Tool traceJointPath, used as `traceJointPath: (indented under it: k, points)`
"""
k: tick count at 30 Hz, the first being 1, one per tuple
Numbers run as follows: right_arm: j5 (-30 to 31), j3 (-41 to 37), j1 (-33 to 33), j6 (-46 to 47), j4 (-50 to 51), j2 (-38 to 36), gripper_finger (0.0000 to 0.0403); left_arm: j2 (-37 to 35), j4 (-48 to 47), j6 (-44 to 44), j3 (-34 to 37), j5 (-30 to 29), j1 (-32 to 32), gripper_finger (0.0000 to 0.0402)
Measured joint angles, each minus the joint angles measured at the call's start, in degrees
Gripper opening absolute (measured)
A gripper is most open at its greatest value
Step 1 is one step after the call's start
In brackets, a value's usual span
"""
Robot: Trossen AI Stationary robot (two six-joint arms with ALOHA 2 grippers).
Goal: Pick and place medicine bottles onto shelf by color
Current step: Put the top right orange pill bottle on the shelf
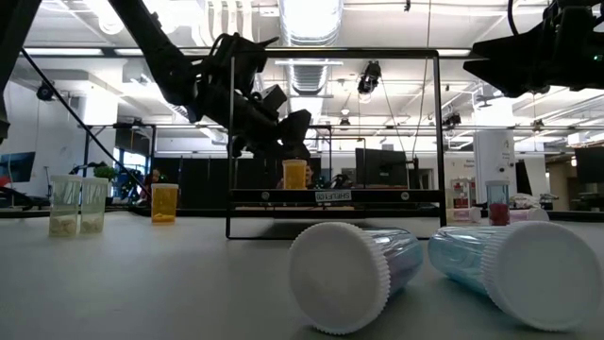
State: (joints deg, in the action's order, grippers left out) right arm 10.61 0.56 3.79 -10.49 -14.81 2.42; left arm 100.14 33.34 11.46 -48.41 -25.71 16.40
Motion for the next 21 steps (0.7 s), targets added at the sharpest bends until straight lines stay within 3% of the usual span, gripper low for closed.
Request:
traceJointPath:
  k: [5, 14, 21]
  points:
    - [0.0, 0.0, 0.0, 0.0, 0.0, 0.0, 0.0350, 0.0, 0.6, 1.4, 0.8, 0.8, 0.0, 0.0184]
    - [0.0, 0.0, 0.0, 0.0, 0.0, 0.0, 0.0350, -0.1, 1.6, 3.0, 2.1, 0.8, 0.0, 0.0246]
    - [0.0, 0.0, 0.0, 0.0, 0.0, 0.0, 0.0350, 0.0, 1.8, 1.4, 1.5, 1.2, -0.1, 0.0252]
